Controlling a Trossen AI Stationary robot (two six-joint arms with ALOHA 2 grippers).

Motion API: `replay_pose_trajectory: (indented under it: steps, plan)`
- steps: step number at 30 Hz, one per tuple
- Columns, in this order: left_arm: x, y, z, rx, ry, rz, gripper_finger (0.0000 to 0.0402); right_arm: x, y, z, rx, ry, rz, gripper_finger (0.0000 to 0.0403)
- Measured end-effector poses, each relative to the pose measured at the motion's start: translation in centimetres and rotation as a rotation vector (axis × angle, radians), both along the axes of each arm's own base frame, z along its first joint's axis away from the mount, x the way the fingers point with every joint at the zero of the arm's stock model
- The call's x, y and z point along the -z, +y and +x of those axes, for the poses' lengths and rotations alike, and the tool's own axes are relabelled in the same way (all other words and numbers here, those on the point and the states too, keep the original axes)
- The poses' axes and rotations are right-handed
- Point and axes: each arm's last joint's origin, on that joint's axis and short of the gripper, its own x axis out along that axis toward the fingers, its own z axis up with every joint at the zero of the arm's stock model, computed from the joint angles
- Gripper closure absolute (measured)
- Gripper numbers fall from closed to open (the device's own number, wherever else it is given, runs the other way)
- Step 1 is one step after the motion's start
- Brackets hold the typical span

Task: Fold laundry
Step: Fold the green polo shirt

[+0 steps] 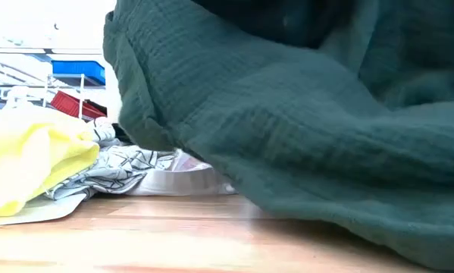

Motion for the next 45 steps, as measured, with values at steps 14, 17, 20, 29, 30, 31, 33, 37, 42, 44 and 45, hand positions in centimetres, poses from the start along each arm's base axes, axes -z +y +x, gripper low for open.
replay_pose_trajectory:
  steps: [14,17,20,29,30,31,33,37,42,44,45]
  plan:
    - [0.0,-0.9,-0.4,0.021,-0.007,-0.002,0.0389,12.6,2.3,1.7,0.013,0.279,0.132,0.0403]
    - [0.0,-0.9,-0.4,0.023,-0.004,-0.005,0.0389,16.7,3.0,2.5,-0.02,0.264,0.246,0.0403]
    - [0.0,-1.0,-0.4,0.027,0.0,-0.013,0.0389,20.0,3.1,2.6,-0.003,0.233,0.331,0.0403]
    - [0.0,-1.0,-0.4,0.029,0.002,-0.018,0.0389,21.9,2.9,2.5,0.088,0.214,0.425,0.0364]
    - [0.0,-1.0,-0.4,0.029,0.002,-0.018,0.0389,21.8,3.0,2.6,0.082,0.212,0.446,0.0352]
    - [0.1,-1.0,-0.3,0.029,0.003,-0.018,0.0389,21.5,3.1,2.8,0.085,0.209,0.461,0.0338]
    - [0.2,-1.1,-0.2,0.029,0.001,-0.018,0.0389,20.9,3.2,3.0,0.099,0.195,0.488,0.0307]
    - [0.1,-1.0,-0.1,0.024,-0.008,-0.023,0.0389,19.9,3.5,3.7,0.096,0.153,0.531,0.0234]
    - [0.1,-1.0,-0.1,0.024,-0.009,-0.023,0.0389,20.0,4.5,4.5,-0.007,0.093,0.538,0.0158]
    - [0.1,-1.0,0.0,0.024,-0.011,-0.024,0.0389,20.6,5.1,5.0,-0.062,0.08,0.514,0.014]
    - [0.1,-1.0,0.0,0.024,-0.013,-0.025,0.0389,21.1,5.4,5.2,-0.089,0.074,0.5,0.0134]
